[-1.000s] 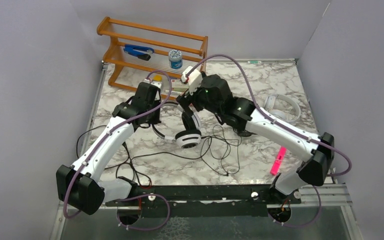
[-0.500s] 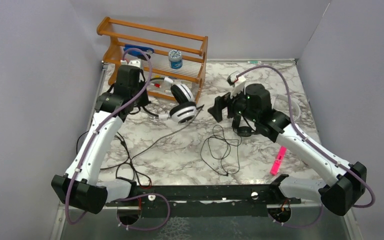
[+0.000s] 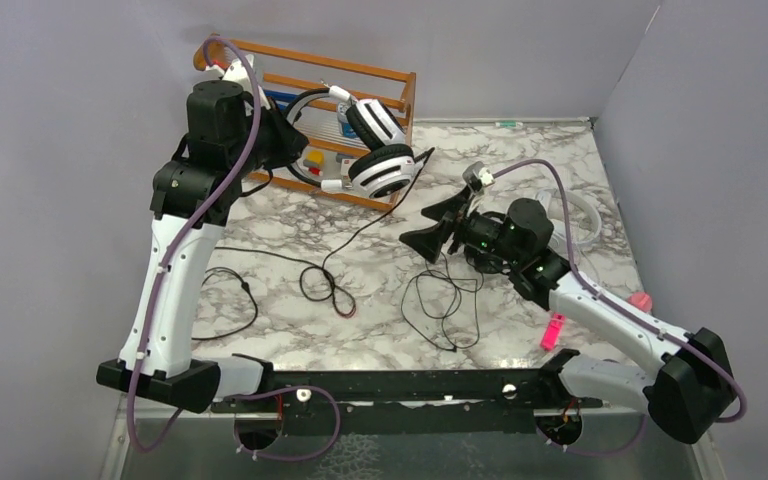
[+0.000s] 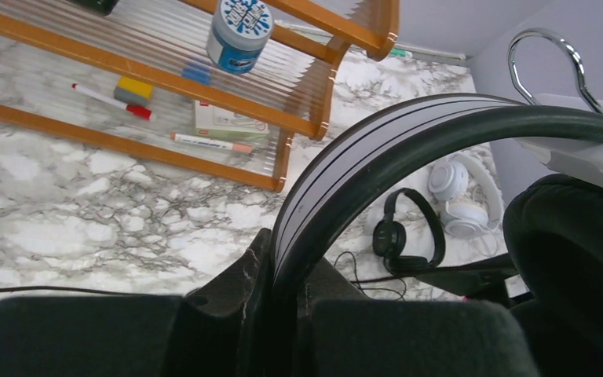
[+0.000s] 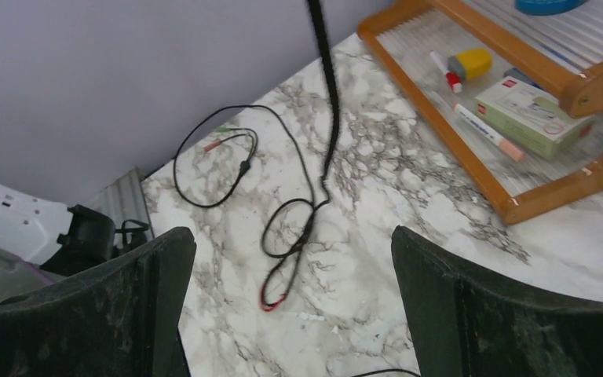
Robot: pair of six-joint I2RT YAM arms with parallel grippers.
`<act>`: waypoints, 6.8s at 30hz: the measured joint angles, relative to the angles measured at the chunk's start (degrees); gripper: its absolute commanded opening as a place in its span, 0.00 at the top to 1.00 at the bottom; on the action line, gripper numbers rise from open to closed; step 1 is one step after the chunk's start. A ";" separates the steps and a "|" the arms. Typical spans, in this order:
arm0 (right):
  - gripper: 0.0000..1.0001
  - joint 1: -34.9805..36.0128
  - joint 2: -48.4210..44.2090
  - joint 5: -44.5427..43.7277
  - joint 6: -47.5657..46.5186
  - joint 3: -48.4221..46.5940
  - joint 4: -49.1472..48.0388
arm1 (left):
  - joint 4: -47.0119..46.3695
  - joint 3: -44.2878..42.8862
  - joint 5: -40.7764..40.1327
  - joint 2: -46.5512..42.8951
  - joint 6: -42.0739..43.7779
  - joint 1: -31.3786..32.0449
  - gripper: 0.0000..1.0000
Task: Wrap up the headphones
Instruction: Pick up the headphones from the center of the board, then wrap the headphones cable around the headphones.
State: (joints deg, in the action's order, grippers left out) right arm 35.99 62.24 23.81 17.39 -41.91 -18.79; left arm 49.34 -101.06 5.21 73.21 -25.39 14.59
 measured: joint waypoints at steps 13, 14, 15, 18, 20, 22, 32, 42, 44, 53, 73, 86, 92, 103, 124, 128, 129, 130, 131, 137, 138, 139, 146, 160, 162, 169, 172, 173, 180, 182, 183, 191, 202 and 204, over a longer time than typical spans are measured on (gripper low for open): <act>0.07 -0.02 16.74 6.16 13.09 2.69 -32.87 | 0.50 -8.70 7.93 2.84 -2.27 -0.02 1.00; 0.08 -0.02 17.77 6.21 13.79 2.56 -34.69 | 0.55 -9.33 8.61 2.84 -2.47 -0.02 1.00; 0.09 -0.02 18.82 6.43 14.40 2.14 -36.00 | 0.55 -9.77 9.01 2.84 -2.54 -0.02 1.00; 0.11 0.00 22.69 7.61 16.96 -0.48 -40.57 | 0.52 -11.39 10.49 3.04 -2.91 -0.02 1.00; 0.12 0.07 25.05 8.52 18.80 -2.34 -43.87 | 0.52 -12.52 11.32 3.32 -3.13 -0.02 1.00; 0.12 0.35 26.77 9.40 20.35 -4.00 -46.69 | 0.50 -13.05 11.78 3.43 -3.32 -0.02 1.00; 0.26 2.60 30.67 12.90 25.44 -5.81 -57.27 | 0.33 -13.35 12.41 4.17 -3.89 -0.02 1.00; 0.99 -0.26 21.79 7.72 20.72 0.44 -44.98 | -2.54 -6.78 10.60 1.75 -0.13 0.00 1.00; 1.00 -3.43 16.20 5.35 18.43 1.97 -37.94 | -3.04 -2.86 7.67 -0.26 2.60 0.00 1.00; 0.99 -8.83 -2.23 -3.98 -3.69 -9.75 0.85 | -6.45 18.14 -7.58 -10.71 14.78 -0.02 1.00; 0.99 -3.56 9.03 12.24 -11.50 -30.93 29.68 | -11.10 28.37 -19.26 -11.80 9.11 -0.02 1.00; 0.99 13.31 17.94 14.82 1.22 -41.72 30.40 | -14.88 28.46 -21.75 -11.52 -2.08 -0.22 1.00; 0.87 14.62 17.51 11.15 3.08 -35.41 26.49 | -14.91 27.87 -20.00 -10.82 -10.05 -0.24 1.00; 0.32 14.60 13.53 2.21 6.27 -12.66 1.01 | -18.45 19.78 -5.40 -8.24 -19.17 -0.59 1.00; 0.26 13.77 28.26 3.17 8.83 -3.78 -41.48 | -19.30 4.83 8.70 -6.01 -18.01 -0.61 1.00; 0.38 13.35 33.53 4.52 11.67 -3.78 -44.83 | -19.28 3.69 10.97 -5.25 -17.46 -0.61 1.00; 0.43 13.00 34.38 4.87 12.66 -3.78 -45.70 | -19.23 3.37 11.56 -5.14 -17.25 -0.61 1.00; 0.48 12.39 35.12 5.38 13.75 -3.78 -46.82 | -19.26 2.78 12.66 -4.85 -16.70 -0.61 1.00; 0.52 11.63 35.65 5.86 14.84 -3.78 -47.98 | -19.23 2.40 13.33 -4.72 -16.39 -0.61 1.00; 0.88 5.97 38.58 10.97 21.53 -4.26 -56.11 | -19.89 2.12 19.76 -4.83 -11.91 -0.61 1.00; 0.91 5.29 38.97 11.78 22.23 -4.50 -56.57 | -20.04 2.25 20.57 -4.92 -11.04 -0.61 1.00; 0.94 4.79 39.12 12.61 22.75 -4.66 -56.63 | -20.33 2.60 21.42 -5.16 -9.94 -0.61 1.00; 0.99 3.45 36.98 16.63 21.62 -6.10 -48.37 | -21.42 5.53 27.41 -6.64 -4.11 -0.61 1.00; 0.99 2.38 33.64 22.60 17.77 -18.29 -27.12 | -25.55 19.10 23.54 -5.16 -2.99 5.35 1.00; 0.99 2.82 33.48 22.75 18.67 -17.57 -27.63 | -26.12 19.52 23.26 -5.16 -2.82 6.47 1.00; 0.99 2.27 32.68 21.88 18.69 -17.09 -23.58 | -28.04 21.51 22.29 -5.29 -2.64 7.67 1.00; 0.99 2.21 32.68 21.88 19.61 -17.09 -23.58 | -31.41 25.73 20.33 -6.36 -4.26 9.33 1.00; 0.99 2.21 32.68 21.88 19.96 -17.09 -23.61 | -32.89 27.67 19.65 -7.02 -5.51 9.66 1.00; 0.99 2.25 32.68 19.06 20.57 -17.09 -21.51 | -38.69 29.53 19.17 -7.19 -9.66 11.10 1.00; 0.99 2.14 32.68 18.23 20.65 -17.09 -20.44 | -39.89 29.51 19.19 -7.06 -9.90 12.39 1.00; 0.99 1.95 32.68 18.01 20.83 -17.09 -20.11 | -40.28 29.51 19.19 -6.91 -9.90 13.29 1.00; 0.99 -4.81 29.81 18.08 21.31 -16.74 -16.61 | -33.88 29.51 17.40 -7.06 -3.39 17.16 1.00; 0.99 -10.51 24.48 22.82 9.97 -22.69 4.74 | -13.60 30.60 3.65 -12.85 20.37 17.35 1.00; 0.99 -10.51 24.83 24.39 7.91 -25.73 9.22 | -12.63 31.69 0.96 -13.60 23.71 17.73 1.00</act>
State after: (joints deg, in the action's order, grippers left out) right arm 25.47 87.07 48.21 25.30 -67.64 -9.56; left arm 36.71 -69.36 6.17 59.61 -1.67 32.32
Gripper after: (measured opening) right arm 0.049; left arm 0.110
